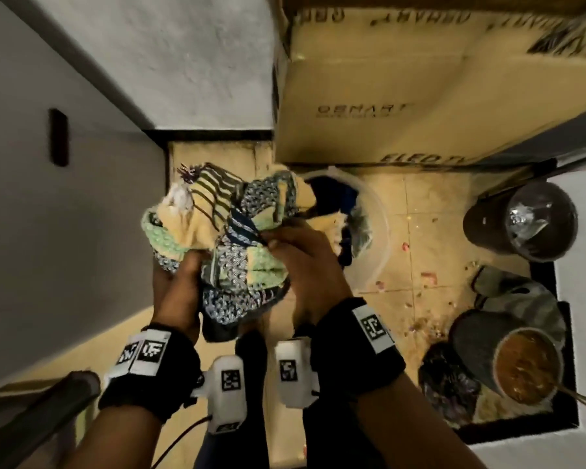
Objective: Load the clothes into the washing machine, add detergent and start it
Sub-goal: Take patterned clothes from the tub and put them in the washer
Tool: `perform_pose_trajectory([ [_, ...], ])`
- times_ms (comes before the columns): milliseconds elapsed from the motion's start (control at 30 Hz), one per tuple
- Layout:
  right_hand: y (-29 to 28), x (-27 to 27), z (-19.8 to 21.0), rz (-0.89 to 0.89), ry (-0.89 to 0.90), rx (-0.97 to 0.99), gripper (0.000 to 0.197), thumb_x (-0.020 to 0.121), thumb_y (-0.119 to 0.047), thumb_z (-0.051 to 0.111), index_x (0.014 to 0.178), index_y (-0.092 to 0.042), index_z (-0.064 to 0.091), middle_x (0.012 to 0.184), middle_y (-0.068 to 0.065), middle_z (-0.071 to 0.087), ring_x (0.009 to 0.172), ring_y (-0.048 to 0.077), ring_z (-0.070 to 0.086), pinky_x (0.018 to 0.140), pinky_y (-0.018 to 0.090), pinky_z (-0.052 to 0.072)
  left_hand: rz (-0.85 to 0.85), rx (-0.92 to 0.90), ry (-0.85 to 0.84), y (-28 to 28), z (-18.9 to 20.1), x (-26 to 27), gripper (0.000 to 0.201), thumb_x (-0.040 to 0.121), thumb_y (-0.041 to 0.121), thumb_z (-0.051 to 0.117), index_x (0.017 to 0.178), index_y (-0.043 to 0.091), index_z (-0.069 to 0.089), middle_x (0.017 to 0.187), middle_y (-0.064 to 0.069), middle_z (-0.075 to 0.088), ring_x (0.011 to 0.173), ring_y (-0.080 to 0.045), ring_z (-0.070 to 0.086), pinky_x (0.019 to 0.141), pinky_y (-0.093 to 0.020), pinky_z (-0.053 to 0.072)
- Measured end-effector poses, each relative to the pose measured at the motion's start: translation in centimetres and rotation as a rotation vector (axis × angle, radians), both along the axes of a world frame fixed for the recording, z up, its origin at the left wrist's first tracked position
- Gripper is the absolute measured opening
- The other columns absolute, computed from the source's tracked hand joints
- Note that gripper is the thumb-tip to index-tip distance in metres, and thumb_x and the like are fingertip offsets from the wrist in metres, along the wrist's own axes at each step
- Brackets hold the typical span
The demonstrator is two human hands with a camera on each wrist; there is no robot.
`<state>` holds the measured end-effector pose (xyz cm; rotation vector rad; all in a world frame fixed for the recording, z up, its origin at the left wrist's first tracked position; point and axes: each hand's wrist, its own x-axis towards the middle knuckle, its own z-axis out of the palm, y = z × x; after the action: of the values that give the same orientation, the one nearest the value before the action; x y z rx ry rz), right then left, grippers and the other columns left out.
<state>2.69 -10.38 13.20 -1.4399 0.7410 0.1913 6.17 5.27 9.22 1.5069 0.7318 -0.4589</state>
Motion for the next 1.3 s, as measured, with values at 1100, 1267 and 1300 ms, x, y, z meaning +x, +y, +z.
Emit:
perform_pose_trajectory([
  [1100, 10.4, 19.4, 35.6, 0.560, -0.538, 0.019, 0.062, 0.087, -0.071, 0.034, 0.119, -0.027, 0.065, 0.121, 0.002, 0.068, 0.114, 0.020, 0.062, 0.106, 0.048, 0.043, 0.406, -0.276, -0.798, 9.4, 33.4, 11.6, 0.032, 0.097, 0.020, 0.050, 0.128, 0.023, 0.057, 0.129, -0.008, 0.063, 0.120, -0.027, 0.059, 0.101, -0.048, 0.044],
  [1267, 17.5, 21.8, 39.5, 0.756, -0.545, 0.017, 0.101, 0.058, -0.098, 0.026, 0.139, -0.040, 0.041, 0.148, 0.002, 0.045, 0.135, 0.025, 0.042, 0.112, 0.057, 0.028, 0.470, -0.258, -0.876, 15.9, 36.7, 13.2, 0.033, 0.097, 0.027, 0.054, 0.130, 0.025, 0.056, 0.128, -0.008, 0.063, 0.118, -0.029, 0.060, 0.101, -0.053, 0.044],
  [1300, 19.3, 22.5, 40.1, 0.769, -0.536, -0.013, 0.106, 0.051, -0.102, 0.027, 0.137, -0.042, 0.044, 0.146, 0.001, 0.047, 0.133, 0.025, 0.044, 0.112, 0.055, 0.030, 0.504, -0.231, -0.890, 17.6, 37.2, 13.7, 0.033, 0.098, 0.023, 0.051, 0.130, 0.022, 0.056, 0.127, -0.007, 0.064, 0.117, -0.026, 0.061, 0.099, -0.046, 0.047],
])
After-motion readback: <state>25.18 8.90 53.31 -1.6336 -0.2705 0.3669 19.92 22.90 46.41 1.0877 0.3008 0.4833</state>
